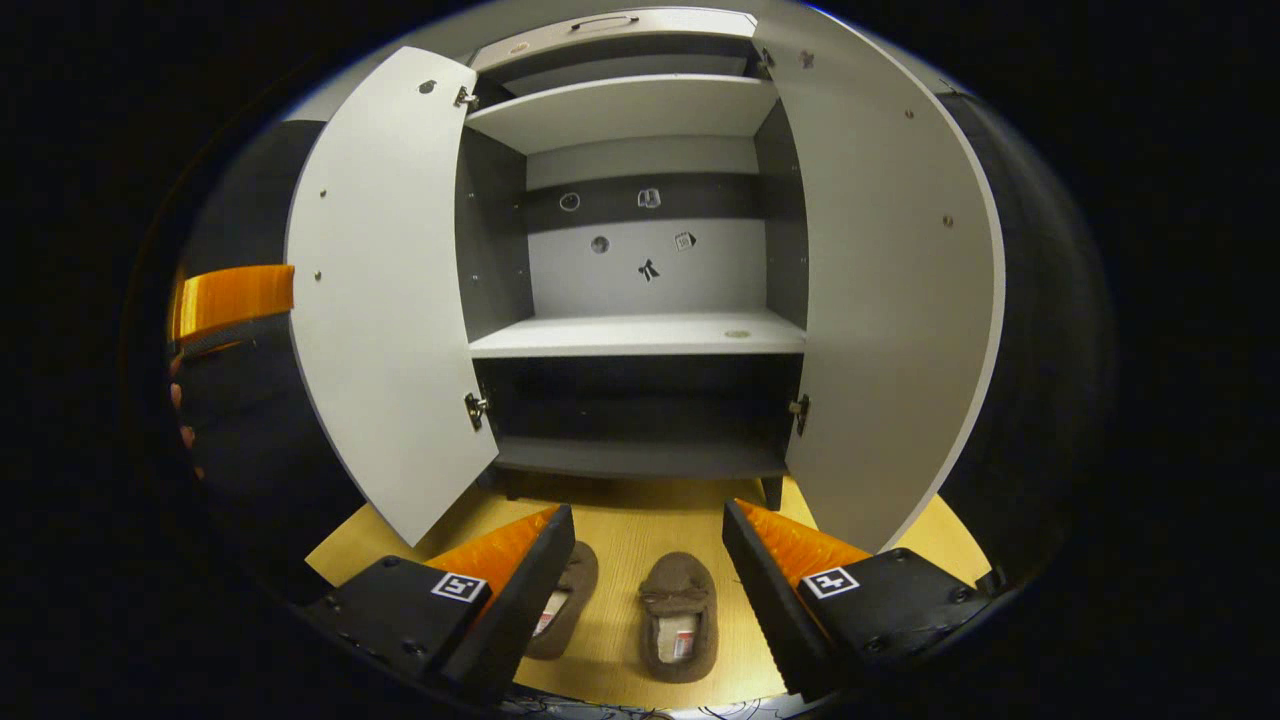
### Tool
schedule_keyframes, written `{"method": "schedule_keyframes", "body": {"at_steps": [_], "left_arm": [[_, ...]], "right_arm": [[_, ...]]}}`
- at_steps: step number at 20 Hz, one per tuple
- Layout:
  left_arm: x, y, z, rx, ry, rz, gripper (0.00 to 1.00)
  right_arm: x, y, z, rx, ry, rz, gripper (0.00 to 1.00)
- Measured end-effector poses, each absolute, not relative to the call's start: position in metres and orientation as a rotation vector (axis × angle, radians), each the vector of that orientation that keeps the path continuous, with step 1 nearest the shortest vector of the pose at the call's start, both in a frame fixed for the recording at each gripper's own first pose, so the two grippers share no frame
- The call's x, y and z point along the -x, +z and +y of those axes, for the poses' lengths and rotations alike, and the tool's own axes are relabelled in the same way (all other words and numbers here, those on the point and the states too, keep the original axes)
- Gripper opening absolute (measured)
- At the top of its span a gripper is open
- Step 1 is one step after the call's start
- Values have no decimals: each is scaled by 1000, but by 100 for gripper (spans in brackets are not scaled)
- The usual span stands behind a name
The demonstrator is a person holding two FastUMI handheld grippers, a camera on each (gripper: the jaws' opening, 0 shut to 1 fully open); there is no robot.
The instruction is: Grab one shoe with the right hand and put it into the shoe cabinet, grab the other shoe with the left hand and put it into the shoe cabinet; then close the right door with the right hand and the left door with the left hand.
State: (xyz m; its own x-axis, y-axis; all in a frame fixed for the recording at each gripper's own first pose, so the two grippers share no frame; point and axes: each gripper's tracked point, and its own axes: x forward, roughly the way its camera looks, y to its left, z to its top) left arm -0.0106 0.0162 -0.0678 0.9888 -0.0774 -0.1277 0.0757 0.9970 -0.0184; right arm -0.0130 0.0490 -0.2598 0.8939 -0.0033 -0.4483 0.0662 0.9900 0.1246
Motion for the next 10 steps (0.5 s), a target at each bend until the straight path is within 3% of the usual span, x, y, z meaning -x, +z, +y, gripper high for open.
{"method": "schedule_keyframes", "body": {"at_steps": [5,10], "left_arm": [[11,-81,22,31,-80,159,94],[13,-94,30,18,-74,193,94]], "right_arm": [[31,-355,63,-217,-43,657,96],[46,-420,66,-204,-51,771,82]]}}
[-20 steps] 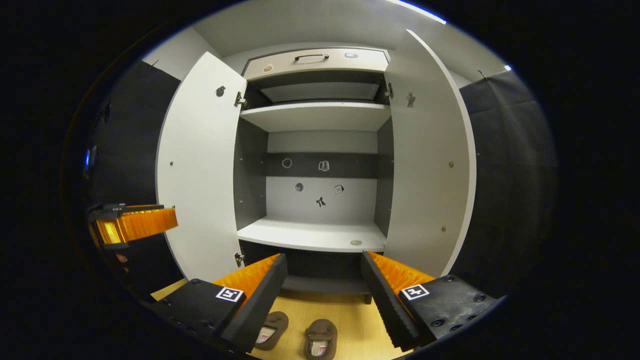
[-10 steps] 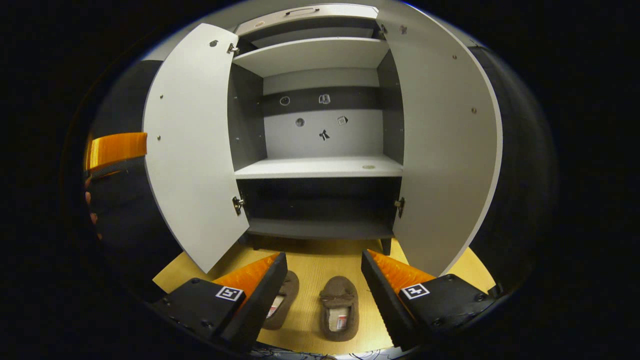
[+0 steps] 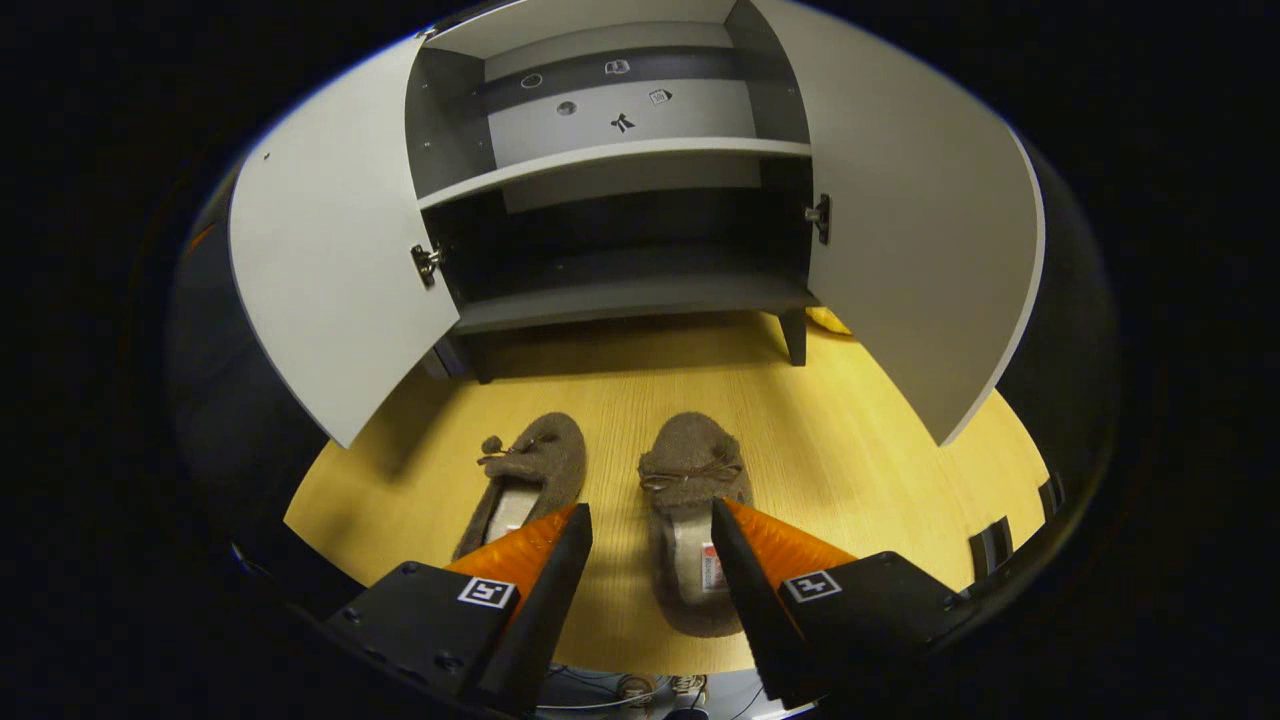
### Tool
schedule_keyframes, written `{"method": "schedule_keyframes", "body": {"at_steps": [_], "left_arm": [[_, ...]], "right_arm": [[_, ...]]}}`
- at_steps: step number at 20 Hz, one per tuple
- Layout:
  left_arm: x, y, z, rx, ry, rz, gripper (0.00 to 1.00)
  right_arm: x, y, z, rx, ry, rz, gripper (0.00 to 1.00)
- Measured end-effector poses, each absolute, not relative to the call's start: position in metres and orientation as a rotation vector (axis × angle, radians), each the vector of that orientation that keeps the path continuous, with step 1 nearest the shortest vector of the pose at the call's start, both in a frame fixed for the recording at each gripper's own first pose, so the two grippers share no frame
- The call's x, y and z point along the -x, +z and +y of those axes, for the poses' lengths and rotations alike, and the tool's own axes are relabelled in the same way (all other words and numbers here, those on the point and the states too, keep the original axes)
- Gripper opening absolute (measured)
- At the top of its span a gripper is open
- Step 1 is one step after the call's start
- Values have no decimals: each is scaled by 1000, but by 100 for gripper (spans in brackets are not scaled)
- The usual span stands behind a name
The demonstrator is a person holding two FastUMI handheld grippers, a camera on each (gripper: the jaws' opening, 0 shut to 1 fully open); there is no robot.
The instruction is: Grab one shoe with the right hand and put it into the shoe cabinet, grab the other shoe with the left hand and put it into the shoe cabinet; then close the right door with the right hand and the left door with the left hand.
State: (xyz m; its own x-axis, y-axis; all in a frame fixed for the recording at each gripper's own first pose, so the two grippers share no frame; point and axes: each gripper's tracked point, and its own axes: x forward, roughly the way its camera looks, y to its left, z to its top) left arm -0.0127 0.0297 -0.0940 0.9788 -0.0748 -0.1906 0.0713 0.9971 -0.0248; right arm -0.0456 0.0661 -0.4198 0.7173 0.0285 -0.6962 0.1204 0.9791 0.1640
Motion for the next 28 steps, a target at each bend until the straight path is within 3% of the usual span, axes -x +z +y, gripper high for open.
{"method": "schedule_keyframes", "body": {"at_steps": [1,2,3,6,10,11,12,14,26,27,28], "left_arm": [[13,-97,30,22,-74,197,94],[13,-100,30,28,-74,204,94],[14,-104,31,33,-72,212,94],[15,-110,33,56,-63,225,93],[18,-117,38,80,-51,240,94],[17,-120,39,83,-51,248,93],[17,-121,40,86,-49,251,93],[19,-122,45,89,-43,257,93],[23,-140,56,87,-13,308,93],[22,-139,57,89,-11,308,93],[22,-139,57,90,-8,308,93]], "right_arm": [[46,-431,67,-199,-48,781,87],[45,-440,68,-193,-48,796,77],[45,-450,68,-189,-46,807,76],[41,-473,70,-184,-48,830,61],[29,-496,68,-166,-62,832,60],[23,-499,66,-150,-63,822,58],[20,-500,65,-137,-67,821,50],[13,-506,64,-127,-73,818,47],[-9,-522,62,-50,-73,816,47],[-9,-522,62,-55,-74,819,41],[-10,-521,62,-61,-74,820,46]]}}
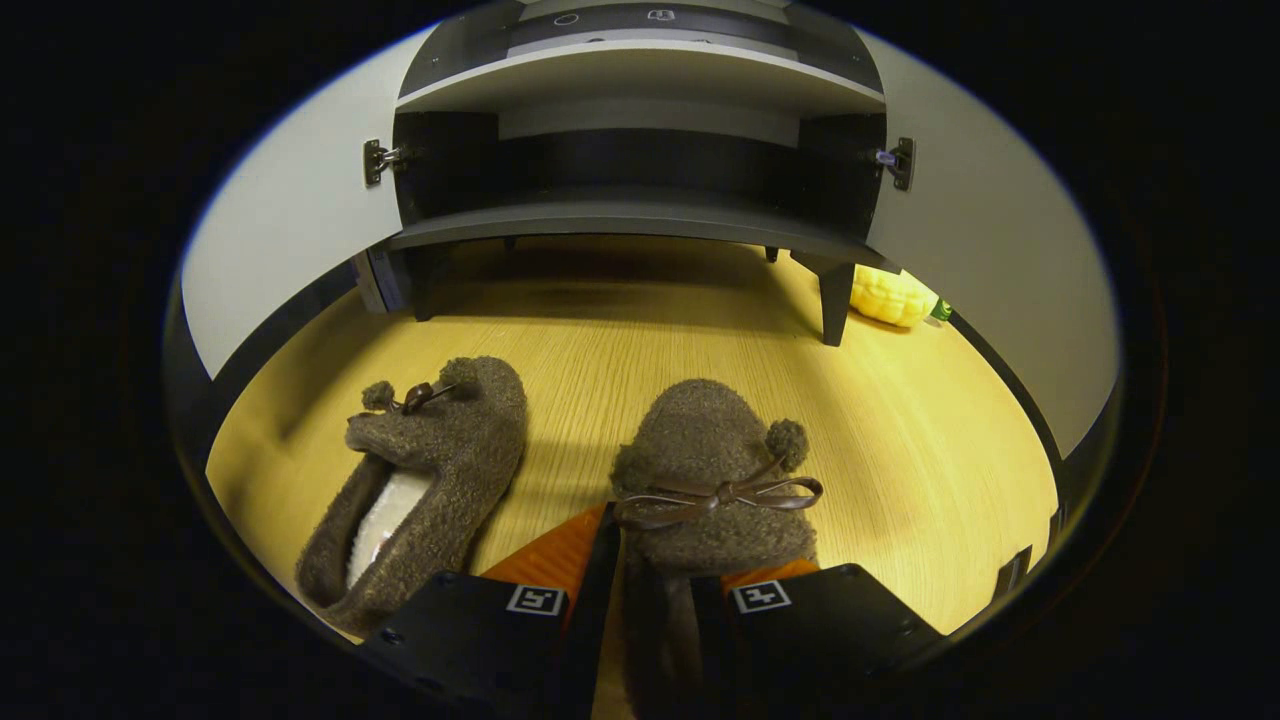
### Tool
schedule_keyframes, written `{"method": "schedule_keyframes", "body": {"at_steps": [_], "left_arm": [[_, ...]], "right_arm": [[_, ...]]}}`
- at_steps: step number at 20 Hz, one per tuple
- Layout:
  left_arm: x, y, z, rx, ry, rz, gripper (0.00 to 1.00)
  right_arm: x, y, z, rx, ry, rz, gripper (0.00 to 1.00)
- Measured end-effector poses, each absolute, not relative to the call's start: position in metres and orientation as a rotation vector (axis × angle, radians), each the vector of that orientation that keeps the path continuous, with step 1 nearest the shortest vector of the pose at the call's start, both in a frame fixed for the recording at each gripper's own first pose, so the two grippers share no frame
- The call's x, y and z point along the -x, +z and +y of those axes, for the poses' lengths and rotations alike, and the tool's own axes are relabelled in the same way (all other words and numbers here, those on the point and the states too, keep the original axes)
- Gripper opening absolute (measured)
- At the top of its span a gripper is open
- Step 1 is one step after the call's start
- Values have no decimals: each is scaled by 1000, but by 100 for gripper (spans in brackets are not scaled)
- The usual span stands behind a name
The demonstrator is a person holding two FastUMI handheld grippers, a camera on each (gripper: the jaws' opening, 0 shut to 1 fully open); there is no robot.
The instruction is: Grab one shoe with the right hand and put it into the shoe cabinet, grab the other shoe with the left hand and put it into the shoe cabinet; then close the right door with the right hand and the left door with the left hand.
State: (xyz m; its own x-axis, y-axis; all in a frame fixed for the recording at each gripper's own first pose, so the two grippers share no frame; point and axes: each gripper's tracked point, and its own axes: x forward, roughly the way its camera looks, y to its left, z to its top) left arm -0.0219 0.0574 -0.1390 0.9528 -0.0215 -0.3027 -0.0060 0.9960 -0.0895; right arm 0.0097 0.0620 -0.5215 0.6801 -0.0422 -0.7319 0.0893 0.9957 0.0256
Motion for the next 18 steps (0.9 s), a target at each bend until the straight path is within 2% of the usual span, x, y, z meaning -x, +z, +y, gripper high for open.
{"method": "schedule_keyframes", "body": {"at_steps": [8,10,18], "left_arm": [[21,-145,57,98,3,321,93],[20,-147,56,99,3,323,93],[24,-148,49,102,0,332,93]], "right_arm": [[-11,-512,59,-61,-79,810,45],[-11,-520,60,-52,-84,821,11],[-13,-516,59,-12,-28,823,11]]}}
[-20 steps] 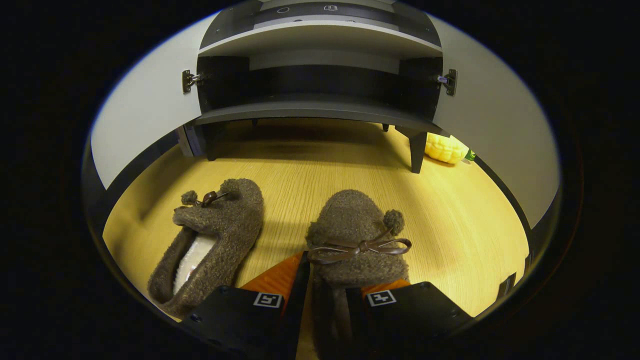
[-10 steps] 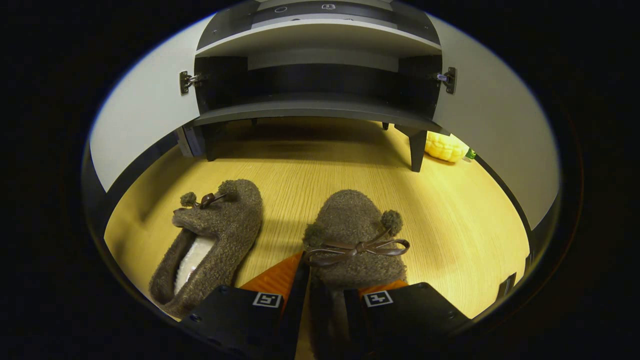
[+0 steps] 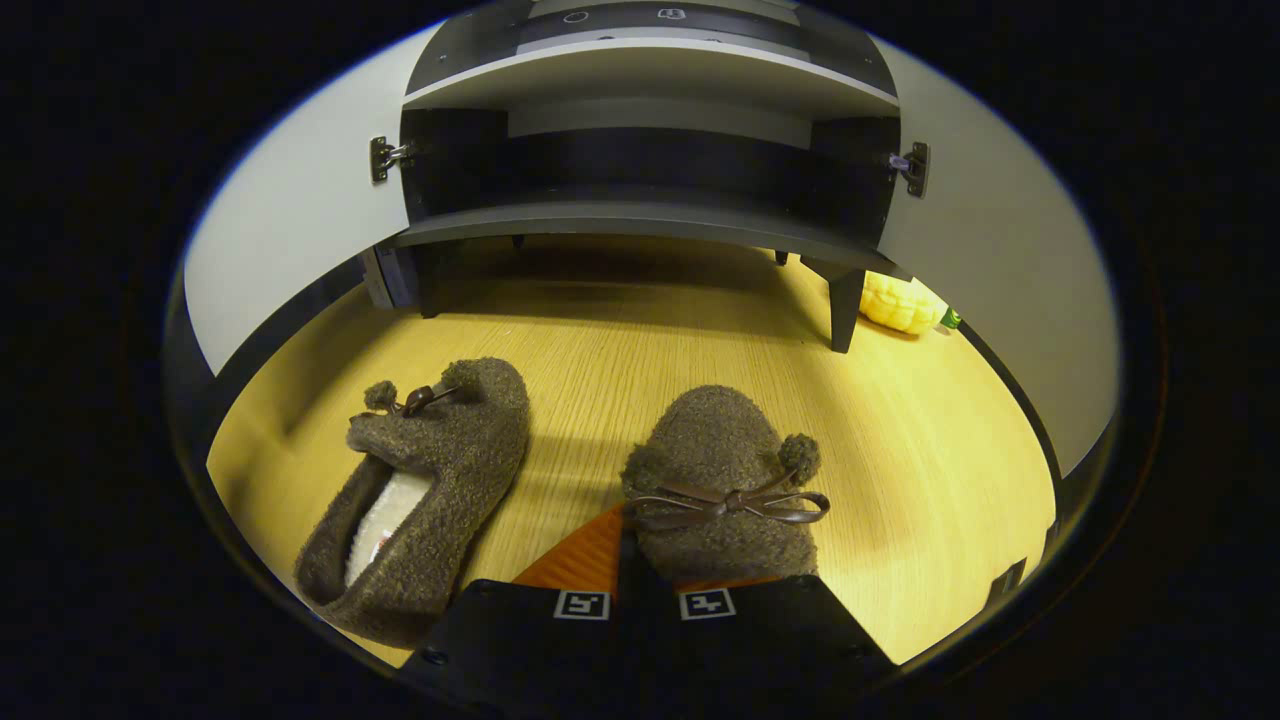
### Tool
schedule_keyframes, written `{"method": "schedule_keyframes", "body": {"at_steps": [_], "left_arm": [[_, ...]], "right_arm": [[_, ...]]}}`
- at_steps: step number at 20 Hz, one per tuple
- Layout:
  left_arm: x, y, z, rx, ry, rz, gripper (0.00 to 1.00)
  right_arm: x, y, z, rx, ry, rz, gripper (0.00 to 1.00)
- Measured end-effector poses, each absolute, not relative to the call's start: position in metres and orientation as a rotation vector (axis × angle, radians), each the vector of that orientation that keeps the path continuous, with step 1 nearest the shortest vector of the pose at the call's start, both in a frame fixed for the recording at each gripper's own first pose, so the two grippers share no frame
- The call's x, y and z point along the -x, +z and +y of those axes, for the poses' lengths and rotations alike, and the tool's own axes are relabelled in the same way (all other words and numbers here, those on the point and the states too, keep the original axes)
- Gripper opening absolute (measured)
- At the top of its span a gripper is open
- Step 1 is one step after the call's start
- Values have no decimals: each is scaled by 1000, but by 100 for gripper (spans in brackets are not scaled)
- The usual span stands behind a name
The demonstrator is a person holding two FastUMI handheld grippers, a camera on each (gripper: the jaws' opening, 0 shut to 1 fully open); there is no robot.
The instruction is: Grab one shoe with the right hand and put it into the shoe cabinet, grab the other shoe with the left hand and put it into the shoe cabinet; then close the right door with the right hand and the left door with the left hand.
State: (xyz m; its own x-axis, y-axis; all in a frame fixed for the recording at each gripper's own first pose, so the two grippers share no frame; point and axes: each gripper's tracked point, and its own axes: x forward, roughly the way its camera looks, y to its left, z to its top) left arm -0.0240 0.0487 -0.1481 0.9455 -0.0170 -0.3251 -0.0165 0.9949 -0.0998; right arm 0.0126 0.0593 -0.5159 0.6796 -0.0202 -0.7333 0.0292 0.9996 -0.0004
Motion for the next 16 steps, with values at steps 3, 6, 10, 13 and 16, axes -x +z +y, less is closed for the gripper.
{"method": "schedule_keyframes", "body": {"at_steps": [3,6,10,13,16], "left_arm": [[22,-146,46,97,-8,328,93],[25,-137,36,87,-31,316,94],[33,-120,23,70,-61,284,93],[43,-111,11,106,-82,265,93],[50,-107,4,135,-96,258,93]], "right_arm": [[-15,-484,62,-28,1,788,11],[-27,-430,53,-43,6,729,10],[-54,-340,32,-26,-6,608,11],[-74,-273,19,24,-14,512,11],[-94,-218,10,20,-28,429,11]]}}
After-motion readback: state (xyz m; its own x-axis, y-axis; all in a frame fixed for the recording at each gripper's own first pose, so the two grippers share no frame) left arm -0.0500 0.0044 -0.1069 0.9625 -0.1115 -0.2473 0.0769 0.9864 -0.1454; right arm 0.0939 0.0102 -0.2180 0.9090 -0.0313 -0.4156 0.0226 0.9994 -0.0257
